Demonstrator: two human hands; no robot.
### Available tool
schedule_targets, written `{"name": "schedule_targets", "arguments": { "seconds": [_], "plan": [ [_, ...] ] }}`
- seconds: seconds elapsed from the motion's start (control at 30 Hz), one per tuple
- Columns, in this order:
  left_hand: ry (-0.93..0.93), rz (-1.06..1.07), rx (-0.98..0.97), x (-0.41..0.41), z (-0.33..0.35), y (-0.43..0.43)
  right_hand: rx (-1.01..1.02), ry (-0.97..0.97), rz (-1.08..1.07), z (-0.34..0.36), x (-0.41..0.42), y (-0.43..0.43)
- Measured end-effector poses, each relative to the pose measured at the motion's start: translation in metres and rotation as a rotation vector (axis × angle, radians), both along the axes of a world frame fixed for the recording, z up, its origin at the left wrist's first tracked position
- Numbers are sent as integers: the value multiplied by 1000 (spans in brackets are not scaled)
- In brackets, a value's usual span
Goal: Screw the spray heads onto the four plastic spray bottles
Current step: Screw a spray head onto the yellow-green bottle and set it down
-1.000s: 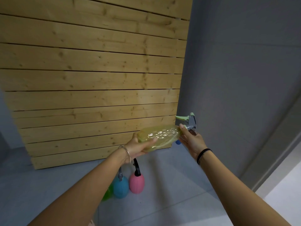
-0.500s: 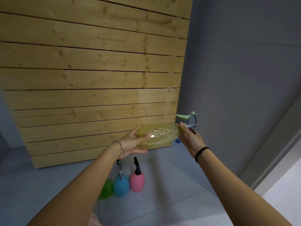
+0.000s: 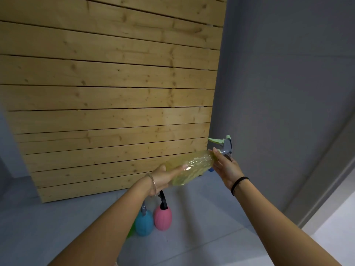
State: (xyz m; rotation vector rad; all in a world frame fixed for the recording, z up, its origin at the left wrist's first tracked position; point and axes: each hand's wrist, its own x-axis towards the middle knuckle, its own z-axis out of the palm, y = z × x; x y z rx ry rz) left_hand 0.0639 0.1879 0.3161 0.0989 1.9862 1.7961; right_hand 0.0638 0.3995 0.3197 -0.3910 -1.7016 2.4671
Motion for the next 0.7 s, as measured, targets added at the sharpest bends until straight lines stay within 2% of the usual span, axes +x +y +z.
{"name": "schedule_targets", "arguments": {
  "seconds": [0.07,0.1,0.2,0.3,0.37,0.47,0.57,0.7],
  "plan": [
    [-169,-85,4,2,0,-1,21,8,13,1,0,0],
    [-198,-63,33,2,-1,-2,28,11,25,2,0,-1],
    [-84,92,77,-2,-2,-3,20,18,34,1,0,-2],
    [85,109,71,-6,-7,-5,13,-10,25,-1,1,-1],
    [51,77,90,-7,-6,-6,30,-20,33,-3,1,-3],
    [-133,49,122,-3,3,-5,52,-13,53,-1,2,-7],
    [-76,107,57,-6,0,-7,41,-12,55,-1,2,-6],
    [-51,51,162,-7,0,-8,7,-31,37,-3,2,-4]
  ]
}}
